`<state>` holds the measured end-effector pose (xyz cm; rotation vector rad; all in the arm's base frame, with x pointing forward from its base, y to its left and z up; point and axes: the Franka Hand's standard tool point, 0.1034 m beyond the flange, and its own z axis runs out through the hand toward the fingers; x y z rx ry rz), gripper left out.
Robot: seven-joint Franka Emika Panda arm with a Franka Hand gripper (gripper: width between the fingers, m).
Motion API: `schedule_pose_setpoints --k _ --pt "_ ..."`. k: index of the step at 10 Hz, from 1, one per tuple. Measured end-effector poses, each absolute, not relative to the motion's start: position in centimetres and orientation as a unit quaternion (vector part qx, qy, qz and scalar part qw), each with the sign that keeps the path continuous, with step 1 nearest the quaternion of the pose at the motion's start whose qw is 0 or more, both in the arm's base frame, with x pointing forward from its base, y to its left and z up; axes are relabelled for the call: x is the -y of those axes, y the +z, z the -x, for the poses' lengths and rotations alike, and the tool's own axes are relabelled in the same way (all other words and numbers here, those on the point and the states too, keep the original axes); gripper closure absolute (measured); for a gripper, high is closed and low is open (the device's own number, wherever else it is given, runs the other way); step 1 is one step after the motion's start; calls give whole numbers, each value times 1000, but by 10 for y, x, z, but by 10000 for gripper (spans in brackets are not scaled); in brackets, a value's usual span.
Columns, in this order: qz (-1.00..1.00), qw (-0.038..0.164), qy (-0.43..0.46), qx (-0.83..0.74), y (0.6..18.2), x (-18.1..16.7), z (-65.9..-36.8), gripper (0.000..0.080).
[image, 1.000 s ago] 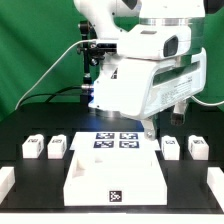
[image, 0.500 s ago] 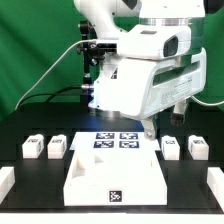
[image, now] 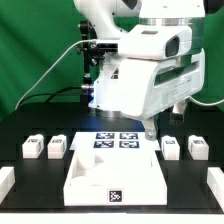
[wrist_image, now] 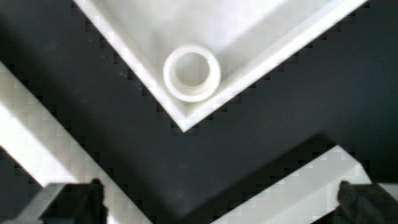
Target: Assemble one leg
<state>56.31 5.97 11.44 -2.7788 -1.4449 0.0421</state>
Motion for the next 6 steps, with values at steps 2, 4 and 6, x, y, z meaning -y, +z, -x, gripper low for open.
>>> schedule_pose_setpoints --k 2,4,6 --pt "819 9 18 573 88 -53 -514 150" --pt "734 12 16 679 62 -22 -463 150" --pt "668 22 17 744 45 7 -440 150"
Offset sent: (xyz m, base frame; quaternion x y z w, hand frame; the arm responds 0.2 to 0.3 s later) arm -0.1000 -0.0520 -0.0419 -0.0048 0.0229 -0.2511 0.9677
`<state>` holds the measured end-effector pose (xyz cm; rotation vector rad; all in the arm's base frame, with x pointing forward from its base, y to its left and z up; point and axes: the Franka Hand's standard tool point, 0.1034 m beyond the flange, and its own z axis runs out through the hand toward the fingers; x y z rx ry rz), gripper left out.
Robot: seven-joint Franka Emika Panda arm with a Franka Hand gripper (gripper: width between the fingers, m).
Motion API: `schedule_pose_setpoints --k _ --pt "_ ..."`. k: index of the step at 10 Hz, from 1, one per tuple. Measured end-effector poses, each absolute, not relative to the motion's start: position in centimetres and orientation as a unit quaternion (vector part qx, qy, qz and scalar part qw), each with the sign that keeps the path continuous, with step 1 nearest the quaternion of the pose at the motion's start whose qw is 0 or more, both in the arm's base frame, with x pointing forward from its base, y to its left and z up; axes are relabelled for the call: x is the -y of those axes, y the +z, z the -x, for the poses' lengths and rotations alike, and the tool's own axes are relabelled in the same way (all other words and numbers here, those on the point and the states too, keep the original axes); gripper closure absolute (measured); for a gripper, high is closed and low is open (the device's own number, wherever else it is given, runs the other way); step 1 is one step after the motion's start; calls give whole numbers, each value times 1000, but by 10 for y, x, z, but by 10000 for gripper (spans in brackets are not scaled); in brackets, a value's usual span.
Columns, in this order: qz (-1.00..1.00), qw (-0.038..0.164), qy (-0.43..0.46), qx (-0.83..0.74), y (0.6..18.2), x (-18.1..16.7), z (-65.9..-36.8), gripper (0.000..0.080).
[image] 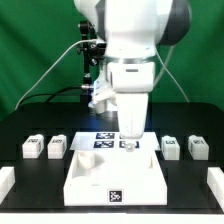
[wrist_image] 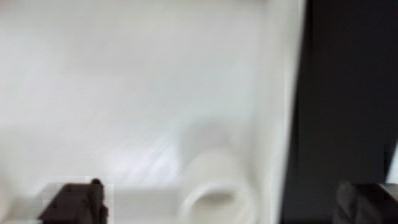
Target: Assemble one leg
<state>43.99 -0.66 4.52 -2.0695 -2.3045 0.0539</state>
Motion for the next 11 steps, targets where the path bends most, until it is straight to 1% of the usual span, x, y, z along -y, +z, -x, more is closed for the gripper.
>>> schedule_pose_setpoints --k 1,2,3,4,5,6,7,9,11 --pt "634 26 17 772 34 17 -435 150" --pt "641 33 19 766 23 20 -431 150" --pt "660 37 22 750 16 17 -430 150" --pt "661 37 22 749 17 19 -430 172" --pt "662 37 22 748 17 19 -430 172" --pt "662 37 22 748 16 19 -429 359" --pt "663 38 22 748 16 19 -429 359" --pt "663 38 23 747 15 20 -429 741" --pt "665 36 21 745 16 21 -430 741"
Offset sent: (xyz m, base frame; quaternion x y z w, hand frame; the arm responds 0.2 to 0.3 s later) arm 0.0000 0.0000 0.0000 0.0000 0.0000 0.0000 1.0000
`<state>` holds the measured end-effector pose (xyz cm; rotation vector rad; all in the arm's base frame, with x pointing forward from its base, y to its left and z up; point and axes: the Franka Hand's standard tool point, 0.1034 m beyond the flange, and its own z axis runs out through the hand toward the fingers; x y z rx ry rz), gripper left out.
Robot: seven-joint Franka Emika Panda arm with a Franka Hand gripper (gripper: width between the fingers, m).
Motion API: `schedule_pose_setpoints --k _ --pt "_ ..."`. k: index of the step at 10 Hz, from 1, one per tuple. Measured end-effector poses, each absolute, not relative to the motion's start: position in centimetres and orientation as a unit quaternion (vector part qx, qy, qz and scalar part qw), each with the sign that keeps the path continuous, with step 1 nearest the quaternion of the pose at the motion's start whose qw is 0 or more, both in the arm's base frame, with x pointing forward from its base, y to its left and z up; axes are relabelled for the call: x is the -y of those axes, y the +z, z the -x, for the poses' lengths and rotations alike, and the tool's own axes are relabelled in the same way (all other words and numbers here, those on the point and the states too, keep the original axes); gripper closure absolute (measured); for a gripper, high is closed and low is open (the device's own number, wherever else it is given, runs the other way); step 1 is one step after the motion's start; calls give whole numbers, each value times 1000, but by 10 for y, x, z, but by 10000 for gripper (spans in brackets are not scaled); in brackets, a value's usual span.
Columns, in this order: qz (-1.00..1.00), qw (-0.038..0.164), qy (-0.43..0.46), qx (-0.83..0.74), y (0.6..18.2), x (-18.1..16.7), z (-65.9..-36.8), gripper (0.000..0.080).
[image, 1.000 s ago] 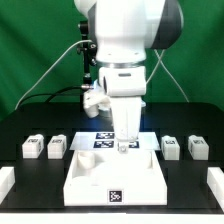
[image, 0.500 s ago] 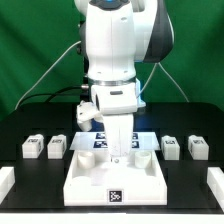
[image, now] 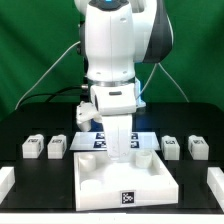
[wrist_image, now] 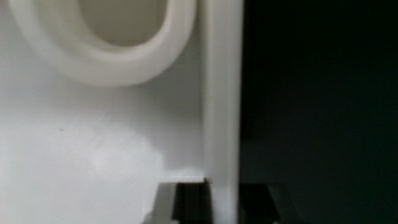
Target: Assemble one leg
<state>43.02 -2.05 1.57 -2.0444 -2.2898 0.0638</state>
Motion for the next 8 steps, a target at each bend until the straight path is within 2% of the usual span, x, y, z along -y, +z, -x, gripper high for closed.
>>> schedule_pose_setpoints --k 6,8 --pt "666 36 21 745 16 21 -430 741" --pt "676 33 16 736 15 10 -444 741"
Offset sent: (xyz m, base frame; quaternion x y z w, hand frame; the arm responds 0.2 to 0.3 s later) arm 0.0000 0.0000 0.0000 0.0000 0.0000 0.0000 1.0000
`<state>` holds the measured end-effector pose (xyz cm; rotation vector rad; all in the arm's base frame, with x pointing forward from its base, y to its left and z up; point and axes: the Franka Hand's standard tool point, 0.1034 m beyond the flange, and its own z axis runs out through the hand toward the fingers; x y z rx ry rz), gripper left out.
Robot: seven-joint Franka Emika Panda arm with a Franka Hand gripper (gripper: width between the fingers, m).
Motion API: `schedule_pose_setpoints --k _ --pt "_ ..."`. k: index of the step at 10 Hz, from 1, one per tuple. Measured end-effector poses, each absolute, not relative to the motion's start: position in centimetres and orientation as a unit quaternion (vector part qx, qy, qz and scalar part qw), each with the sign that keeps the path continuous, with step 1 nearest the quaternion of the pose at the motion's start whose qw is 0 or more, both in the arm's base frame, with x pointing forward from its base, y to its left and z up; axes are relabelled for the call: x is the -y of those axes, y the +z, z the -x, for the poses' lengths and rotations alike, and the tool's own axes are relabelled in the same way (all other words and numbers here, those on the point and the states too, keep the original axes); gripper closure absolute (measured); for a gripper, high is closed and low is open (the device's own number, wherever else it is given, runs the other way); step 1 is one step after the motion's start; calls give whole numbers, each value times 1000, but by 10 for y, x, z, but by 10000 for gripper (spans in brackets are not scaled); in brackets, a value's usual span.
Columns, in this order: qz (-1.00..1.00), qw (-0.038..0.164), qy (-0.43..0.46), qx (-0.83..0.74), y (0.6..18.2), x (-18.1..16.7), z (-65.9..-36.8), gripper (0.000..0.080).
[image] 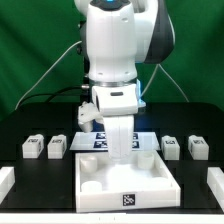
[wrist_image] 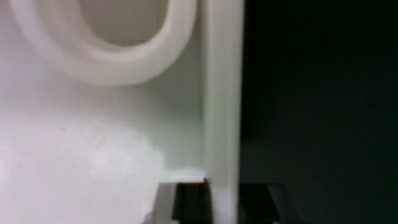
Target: Assemble one leg
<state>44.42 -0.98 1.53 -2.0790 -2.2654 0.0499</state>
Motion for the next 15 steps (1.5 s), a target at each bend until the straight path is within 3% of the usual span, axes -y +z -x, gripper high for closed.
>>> schedule_pose_setpoints --k 4,6,9,10,11,12,14,15 --pt "702 35 -2 711 16 -59 -497 741" --pt "713 45 11 700 16 -66 -497 740" --pt "713 44 10 700 16 -65 -497 739" --pt "713 44 10 699 16 -65 -497 657" --pt "714 44 10 699 16 -65 -497 499" --pt "714 44 10 699 16 -64 -497 499" --pt "714 44 10 699 16 -64 -497 215" --pt "714 44 10 699 16 -64 -497 169"
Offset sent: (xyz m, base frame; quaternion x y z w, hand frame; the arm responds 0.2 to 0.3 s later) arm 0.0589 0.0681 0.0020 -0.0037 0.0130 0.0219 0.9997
